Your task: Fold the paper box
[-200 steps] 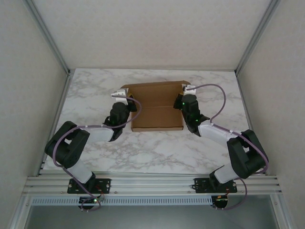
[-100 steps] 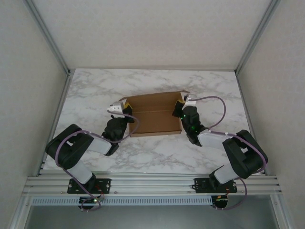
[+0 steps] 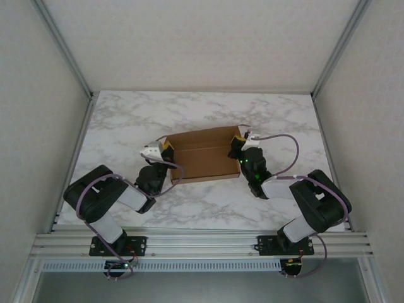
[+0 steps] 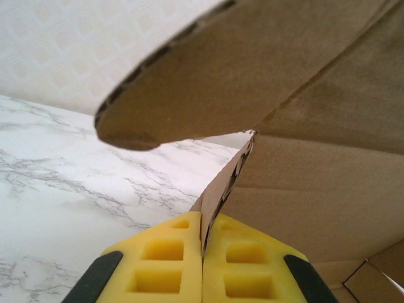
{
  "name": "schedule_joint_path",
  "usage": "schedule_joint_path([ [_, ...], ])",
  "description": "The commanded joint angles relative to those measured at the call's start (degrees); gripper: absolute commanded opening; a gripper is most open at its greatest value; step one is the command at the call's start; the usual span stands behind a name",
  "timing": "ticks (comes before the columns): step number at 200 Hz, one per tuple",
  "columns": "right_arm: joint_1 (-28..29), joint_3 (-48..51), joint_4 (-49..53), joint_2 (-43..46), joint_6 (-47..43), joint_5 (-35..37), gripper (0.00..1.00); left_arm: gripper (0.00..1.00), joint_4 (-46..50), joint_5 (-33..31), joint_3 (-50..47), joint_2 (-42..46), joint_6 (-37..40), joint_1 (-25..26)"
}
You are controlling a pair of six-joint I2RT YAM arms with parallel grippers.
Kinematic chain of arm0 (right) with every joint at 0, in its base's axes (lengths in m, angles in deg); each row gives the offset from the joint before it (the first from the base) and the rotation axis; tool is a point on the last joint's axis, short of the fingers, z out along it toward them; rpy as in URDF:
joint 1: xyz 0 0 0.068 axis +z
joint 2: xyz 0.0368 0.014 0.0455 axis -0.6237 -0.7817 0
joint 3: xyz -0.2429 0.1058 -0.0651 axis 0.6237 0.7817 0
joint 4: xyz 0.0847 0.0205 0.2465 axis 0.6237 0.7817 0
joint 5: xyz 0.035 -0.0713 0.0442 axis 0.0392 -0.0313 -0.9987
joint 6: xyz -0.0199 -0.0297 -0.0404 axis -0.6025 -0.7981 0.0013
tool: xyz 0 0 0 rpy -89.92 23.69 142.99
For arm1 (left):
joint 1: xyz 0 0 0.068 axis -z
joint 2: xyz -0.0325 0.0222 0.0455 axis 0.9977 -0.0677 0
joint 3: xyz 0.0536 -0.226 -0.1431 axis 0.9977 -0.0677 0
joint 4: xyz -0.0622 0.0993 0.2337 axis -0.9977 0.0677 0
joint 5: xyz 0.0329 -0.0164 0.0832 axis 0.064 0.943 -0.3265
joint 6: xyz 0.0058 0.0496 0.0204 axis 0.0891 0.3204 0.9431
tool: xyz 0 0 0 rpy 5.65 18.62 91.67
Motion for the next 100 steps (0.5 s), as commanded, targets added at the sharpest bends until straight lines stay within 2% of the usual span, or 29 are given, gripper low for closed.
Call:
schedule_joint_path([
  [1,0.9,3.4,3.4,-2.9,1.5,-0.3,0.00,0.00,0.1,-1.8,-1.8,-2.7,-0.3,1.2],
  [100,0.8,-4.7,13.6,-8.9,2.1,0.9,0.00,0.00,3.6,-3.0,3.7,-8.2,0.8,0.2],
])
